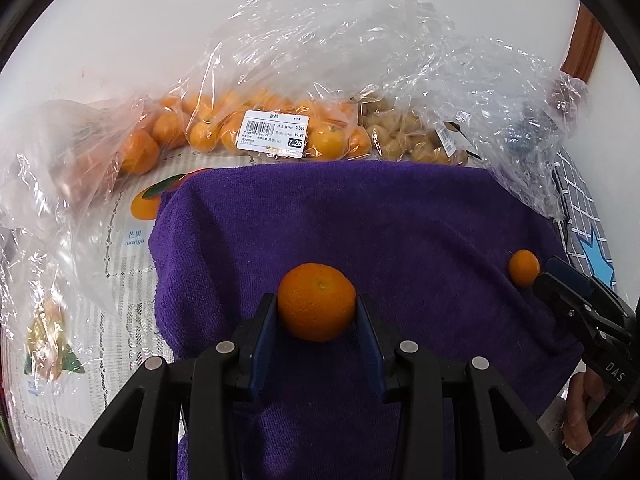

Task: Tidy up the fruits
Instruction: 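Open the right tool onto the purple towel while the left tool releases its orange there, then withdraw both tools from the towel back toward the loose fruit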

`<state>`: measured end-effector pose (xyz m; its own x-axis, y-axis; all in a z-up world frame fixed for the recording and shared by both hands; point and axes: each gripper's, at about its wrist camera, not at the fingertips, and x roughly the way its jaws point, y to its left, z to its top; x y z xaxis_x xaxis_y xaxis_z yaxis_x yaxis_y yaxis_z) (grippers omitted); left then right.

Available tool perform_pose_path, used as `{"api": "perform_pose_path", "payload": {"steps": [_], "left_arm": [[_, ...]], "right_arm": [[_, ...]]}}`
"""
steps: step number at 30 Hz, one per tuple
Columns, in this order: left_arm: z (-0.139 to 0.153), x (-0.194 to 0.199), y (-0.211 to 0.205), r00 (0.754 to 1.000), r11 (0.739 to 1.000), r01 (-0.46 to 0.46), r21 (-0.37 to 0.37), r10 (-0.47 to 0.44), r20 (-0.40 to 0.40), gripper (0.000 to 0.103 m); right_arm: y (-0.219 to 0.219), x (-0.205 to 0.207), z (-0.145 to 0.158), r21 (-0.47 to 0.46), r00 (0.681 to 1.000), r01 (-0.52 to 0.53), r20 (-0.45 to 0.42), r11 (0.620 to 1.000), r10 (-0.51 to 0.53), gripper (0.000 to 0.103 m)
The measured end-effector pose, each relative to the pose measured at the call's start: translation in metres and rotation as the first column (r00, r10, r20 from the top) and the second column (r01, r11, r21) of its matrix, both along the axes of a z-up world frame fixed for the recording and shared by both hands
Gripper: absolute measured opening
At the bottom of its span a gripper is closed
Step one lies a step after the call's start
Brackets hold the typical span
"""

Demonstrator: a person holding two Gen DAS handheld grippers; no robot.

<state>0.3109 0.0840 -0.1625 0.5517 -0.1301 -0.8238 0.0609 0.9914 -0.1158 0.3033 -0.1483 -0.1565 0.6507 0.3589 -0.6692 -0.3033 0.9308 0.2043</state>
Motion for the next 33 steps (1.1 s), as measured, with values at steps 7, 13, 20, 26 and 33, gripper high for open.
{"api": "perform_pose_path", "payload": {"steps": [7,13,20,26,33], "left_arm": [[0.001,-0.001,0.001,1.0,1.0,0.014,-0.008,-0.014,-0.007,0.038],[0.012,-0.007,0.003,0.999,0.998,0.039,-0.049,-0.037,0.03,0.046],[0.027,-0.015,0.005,0.996,0.996,0.047,-0.079,-0.041,0.08,0.051],[0.036,-0.019,0.003,0.993,0.997,0.042,-0.071,-0.034,0.111,0.051],[0.048,-0.023,0.0,0.99,0.997,0.04,-0.068,-0.03,0.138,0.051]], "right_arm": [[0.001,-0.006,0.004,0.006,1.0,-0.003,0.008,1.0,0.003,0.06],[-0.001,-0.009,0.006,0.021,1.0,0.004,0.013,1.0,-0.004,0.06],[0.002,-0.017,0.016,0.039,0.999,-0.014,0.035,0.999,0.012,0.06],[-0.003,-0.026,0.026,0.064,0.999,-0.013,0.051,0.998,0.01,0.06],[-0.012,-0.04,0.037,0.044,0.998,-0.004,0.056,0.999,0.001,0.06]]}}
